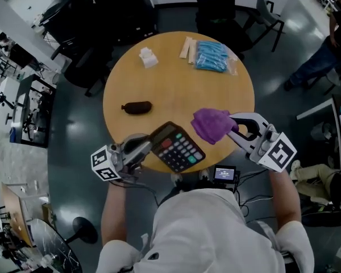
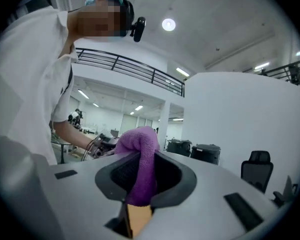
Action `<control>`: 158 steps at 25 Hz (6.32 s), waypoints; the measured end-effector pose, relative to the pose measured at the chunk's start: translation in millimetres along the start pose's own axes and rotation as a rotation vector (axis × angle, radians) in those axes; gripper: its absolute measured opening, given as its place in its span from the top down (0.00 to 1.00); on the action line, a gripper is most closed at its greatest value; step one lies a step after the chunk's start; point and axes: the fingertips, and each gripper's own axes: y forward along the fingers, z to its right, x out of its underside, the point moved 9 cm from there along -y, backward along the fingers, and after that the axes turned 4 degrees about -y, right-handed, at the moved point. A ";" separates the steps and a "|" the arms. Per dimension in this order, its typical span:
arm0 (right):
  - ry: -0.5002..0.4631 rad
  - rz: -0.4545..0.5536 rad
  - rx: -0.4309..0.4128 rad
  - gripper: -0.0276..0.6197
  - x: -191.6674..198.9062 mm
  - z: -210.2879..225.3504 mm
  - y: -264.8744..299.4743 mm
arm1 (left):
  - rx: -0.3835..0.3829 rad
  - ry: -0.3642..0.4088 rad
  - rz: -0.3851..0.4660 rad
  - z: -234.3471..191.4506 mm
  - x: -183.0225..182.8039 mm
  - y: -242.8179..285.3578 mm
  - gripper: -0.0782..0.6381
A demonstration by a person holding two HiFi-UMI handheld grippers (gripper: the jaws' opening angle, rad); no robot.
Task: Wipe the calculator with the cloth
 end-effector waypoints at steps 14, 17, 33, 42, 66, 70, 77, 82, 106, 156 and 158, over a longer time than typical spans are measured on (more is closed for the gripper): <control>-0.082 0.143 -0.236 0.85 -39.8 -17.9 65.0 | 0.123 0.046 -0.046 21.6 -28.7 17.6 0.83; -0.070 0.125 -0.262 0.85 -33.1 -24.5 62.1 | 0.112 0.023 -0.034 17.2 -28.1 15.4 0.83; -0.023 -0.013 -0.363 0.85 22.3 -86.7 20.3 | 0.028 -0.031 -0.011 1.7 -18.6 2.0 0.83; -0.150 -0.221 -0.529 0.85 47.7 -110.2 2.8 | -0.027 0.053 -0.077 10.3 -10.6 4.9 0.83; -0.061 -0.581 -0.810 0.85 -3.2 -3.5 94.1 | 0.038 0.367 -0.502 83.7 42.3 70.2 0.83; -0.039 -0.566 -0.884 0.85 -8.7 -23.7 101.2 | 0.108 0.518 -0.614 89.8 47.3 79.5 0.83; 0.111 -0.548 -0.943 0.85 20.2 -46.4 93.4 | 0.148 0.591 -0.736 84.9 58.6 76.9 0.83; 0.198 -0.529 -0.967 0.85 48.3 -54.7 92.8 | 0.155 0.564 -0.706 92.2 53.0 84.1 0.83; 0.592 -0.386 -1.037 0.85 120.0 -63.5 87.5 | 0.202 0.601 -0.581 90.2 26.1 96.7 0.83; 0.532 -0.583 0.356 0.84 150.9 -92.7 27.9 | -0.847 0.109 -0.265 -28.3 123.2 21.5 0.83; 0.533 -0.574 0.364 0.84 150.1 -96.2 29.5 | -0.875 0.098 -0.257 -25.8 125.9 25.4 0.83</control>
